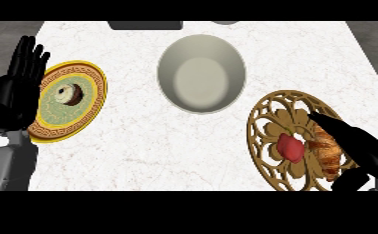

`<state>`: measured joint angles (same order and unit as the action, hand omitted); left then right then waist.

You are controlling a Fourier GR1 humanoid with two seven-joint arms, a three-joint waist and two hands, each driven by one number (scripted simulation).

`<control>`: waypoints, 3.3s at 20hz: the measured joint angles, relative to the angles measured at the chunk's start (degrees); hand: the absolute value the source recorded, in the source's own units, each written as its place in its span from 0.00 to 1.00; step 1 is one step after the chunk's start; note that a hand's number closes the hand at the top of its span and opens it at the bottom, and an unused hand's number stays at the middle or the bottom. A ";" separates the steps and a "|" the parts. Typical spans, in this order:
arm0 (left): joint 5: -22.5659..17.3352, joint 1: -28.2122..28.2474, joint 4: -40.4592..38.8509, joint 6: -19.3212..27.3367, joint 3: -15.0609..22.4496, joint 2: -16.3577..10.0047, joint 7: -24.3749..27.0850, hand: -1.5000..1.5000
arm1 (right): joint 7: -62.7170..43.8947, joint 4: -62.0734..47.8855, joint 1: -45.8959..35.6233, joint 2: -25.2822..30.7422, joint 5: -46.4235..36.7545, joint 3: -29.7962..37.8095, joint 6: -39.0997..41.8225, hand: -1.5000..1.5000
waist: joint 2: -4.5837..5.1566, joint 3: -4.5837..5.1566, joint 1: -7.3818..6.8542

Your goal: Pick the croissant from the placemat and place it in the bowl

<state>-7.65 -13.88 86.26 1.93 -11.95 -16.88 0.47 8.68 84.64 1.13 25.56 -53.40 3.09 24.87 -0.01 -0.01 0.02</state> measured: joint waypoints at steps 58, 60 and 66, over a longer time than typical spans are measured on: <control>1.24 -3.99 -2.60 -1.15 0.04 0.85 0.09 0.50 | 33.43 -58.81 -75.38 11.93 12.21 5.11 4.93 1.00 | 0.36 0.05 -2.54; 0.96 -3.05 -1.84 -1.24 -0.30 0.73 -0.03 0.50 | 31.80 -58.27 -76.20 9.50 12.45 3.77 5.52 1.00 | 0.16 0.05 -2.11; 0.35 -2.22 -1.87 -1.90 -1.21 0.00 -0.12 0.50 | 26.94 -56.56 -77.00 1.31 12.87 -0.22 6.76 1.00 | -0.01 0.06 -1.16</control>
<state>-7.29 -16.10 84.40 0.04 -13.16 -16.87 0.34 35.62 28.08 -75.88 26.86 -40.53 2.87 31.63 -0.02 0.05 -1.13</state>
